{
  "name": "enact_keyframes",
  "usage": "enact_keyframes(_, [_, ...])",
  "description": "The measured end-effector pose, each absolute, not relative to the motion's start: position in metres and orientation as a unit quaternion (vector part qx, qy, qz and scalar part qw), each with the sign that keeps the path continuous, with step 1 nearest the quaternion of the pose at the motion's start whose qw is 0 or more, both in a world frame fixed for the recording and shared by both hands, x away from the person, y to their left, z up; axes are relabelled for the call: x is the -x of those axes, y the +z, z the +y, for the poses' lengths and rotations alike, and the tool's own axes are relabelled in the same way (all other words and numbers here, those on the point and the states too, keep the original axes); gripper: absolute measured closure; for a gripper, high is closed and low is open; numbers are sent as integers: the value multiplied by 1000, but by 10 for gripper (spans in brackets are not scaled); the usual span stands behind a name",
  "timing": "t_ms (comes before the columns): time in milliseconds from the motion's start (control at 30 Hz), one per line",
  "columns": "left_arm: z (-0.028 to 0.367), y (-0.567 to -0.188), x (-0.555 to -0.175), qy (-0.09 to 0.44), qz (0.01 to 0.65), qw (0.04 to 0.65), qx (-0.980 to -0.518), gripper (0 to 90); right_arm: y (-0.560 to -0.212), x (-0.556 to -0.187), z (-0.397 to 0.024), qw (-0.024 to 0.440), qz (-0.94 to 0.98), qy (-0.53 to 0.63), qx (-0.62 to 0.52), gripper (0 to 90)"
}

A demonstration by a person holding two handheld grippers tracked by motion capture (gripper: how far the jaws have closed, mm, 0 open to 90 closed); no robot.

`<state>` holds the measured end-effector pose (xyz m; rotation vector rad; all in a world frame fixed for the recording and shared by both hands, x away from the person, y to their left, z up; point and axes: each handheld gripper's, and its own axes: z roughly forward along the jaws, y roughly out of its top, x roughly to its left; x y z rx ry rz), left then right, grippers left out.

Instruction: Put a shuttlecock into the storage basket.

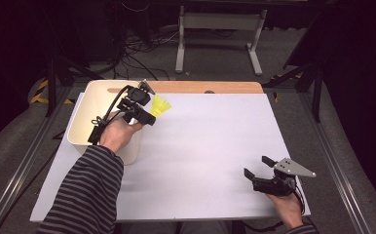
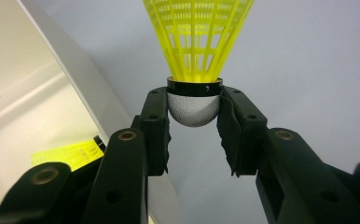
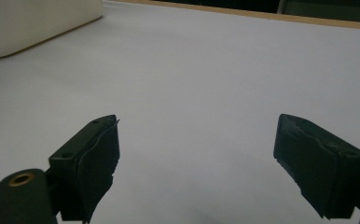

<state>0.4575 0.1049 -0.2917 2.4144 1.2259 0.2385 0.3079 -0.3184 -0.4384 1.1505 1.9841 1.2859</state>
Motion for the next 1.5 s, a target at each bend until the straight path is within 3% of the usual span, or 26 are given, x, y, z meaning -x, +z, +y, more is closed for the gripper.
enact_keyframes(1500, [138, -279, -458, 102, 469, 216, -850, 650, -439, -308, -319, 253, 730, 473, -424, 145])
